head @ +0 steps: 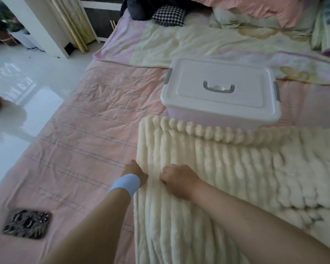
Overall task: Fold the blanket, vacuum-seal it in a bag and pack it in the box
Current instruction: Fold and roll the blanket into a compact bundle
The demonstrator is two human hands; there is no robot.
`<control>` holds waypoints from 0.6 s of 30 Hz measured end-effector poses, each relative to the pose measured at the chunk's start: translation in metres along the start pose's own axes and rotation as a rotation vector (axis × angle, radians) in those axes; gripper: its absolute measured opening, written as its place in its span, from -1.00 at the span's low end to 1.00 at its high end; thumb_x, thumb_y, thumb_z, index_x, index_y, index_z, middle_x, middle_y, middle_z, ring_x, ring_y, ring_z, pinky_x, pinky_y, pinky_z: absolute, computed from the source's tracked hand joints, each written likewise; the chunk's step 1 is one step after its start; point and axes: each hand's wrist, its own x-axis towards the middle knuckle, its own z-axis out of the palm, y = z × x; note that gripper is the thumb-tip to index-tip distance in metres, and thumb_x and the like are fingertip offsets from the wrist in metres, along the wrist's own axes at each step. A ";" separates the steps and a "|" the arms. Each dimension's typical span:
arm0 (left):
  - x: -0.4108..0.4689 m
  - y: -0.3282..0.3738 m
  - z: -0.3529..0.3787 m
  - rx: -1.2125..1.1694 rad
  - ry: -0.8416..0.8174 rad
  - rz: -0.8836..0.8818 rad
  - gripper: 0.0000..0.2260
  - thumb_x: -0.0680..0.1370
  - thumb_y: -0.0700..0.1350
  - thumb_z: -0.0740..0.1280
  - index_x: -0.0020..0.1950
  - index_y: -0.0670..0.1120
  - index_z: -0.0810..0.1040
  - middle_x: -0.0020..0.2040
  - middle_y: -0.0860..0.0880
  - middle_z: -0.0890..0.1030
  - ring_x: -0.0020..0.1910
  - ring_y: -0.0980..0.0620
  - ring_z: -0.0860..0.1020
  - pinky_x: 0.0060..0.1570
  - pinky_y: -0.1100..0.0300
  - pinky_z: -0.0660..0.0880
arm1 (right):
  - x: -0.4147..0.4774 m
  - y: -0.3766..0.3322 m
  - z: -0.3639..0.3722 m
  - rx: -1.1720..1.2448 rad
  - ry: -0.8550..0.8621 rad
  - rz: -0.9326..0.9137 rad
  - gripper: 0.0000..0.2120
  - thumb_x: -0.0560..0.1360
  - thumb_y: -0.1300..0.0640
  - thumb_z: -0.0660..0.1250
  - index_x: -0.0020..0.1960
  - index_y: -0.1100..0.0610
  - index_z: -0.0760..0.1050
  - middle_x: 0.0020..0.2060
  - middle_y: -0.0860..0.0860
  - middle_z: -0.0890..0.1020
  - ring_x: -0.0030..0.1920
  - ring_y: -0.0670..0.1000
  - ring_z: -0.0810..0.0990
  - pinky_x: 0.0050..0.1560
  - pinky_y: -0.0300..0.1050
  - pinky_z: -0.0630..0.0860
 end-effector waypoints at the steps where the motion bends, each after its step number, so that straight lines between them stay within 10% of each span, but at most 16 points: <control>1: -0.001 -0.010 0.009 -0.055 -0.049 -0.067 -0.31 0.50 0.02 0.40 0.49 -0.19 0.17 0.41 -0.19 0.35 0.35 -0.20 0.40 0.24 0.03 0.40 | 0.002 -0.017 0.009 0.077 -0.102 0.115 -0.80 0.54 0.14 0.24 0.11 0.15 0.53 0.06 0.14 0.57 0.03 0.23 0.60 -0.09 0.02 0.45; 6: -0.007 -0.036 0.038 -0.113 -0.135 -0.015 -0.37 0.47 0.10 0.41 0.43 -0.16 0.33 0.35 -0.16 0.46 0.28 -0.16 0.48 0.21 0.06 0.44 | -0.009 -0.034 0.051 0.109 -0.294 0.392 -0.03 0.32 -0.34 0.48 0.53 0.05 0.15 0.46 0.11 0.23 0.44 0.19 0.31 0.42 0.10 0.31; 13: -0.054 -0.052 0.055 -0.247 -0.516 -0.012 -0.57 0.46 0.04 0.45 0.25 -0.10 0.47 0.08 -0.11 0.65 -0.15 -0.05 0.62 -0.10 0.10 0.54 | -0.049 -0.026 0.039 0.020 -0.215 0.308 -0.20 0.46 -0.19 0.40 0.57 0.02 0.15 0.43 0.05 0.30 0.47 0.13 0.28 0.48 0.06 0.20; 16: -0.073 -0.061 0.060 -0.451 -0.450 0.058 -0.55 0.41 -0.05 0.49 0.25 -0.13 0.50 0.07 -0.12 0.65 -0.07 -0.09 0.64 -0.09 0.04 0.62 | -0.068 -0.051 0.030 0.108 -0.113 0.260 -0.44 0.49 -0.13 0.33 0.43 0.03 0.33 0.31 0.07 0.38 0.34 0.16 0.42 0.33 0.04 0.37; 18: -0.091 -0.069 0.053 -0.679 -0.388 0.037 -0.61 0.43 -0.05 0.46 0.22 -0.11 0.53 0.02 -0.13 0.65 -0.08 -0.12 0.63 -0.13 0.01 0.61 | -0.085 -0.074 0.026 0.347 -0.224 0.301 -0.23 0.41 -0.28 0.38 0.51 -0.01 0.24 0.38 0.04 0.39 0.35 0.14 0.46 0.31 0.01 0.43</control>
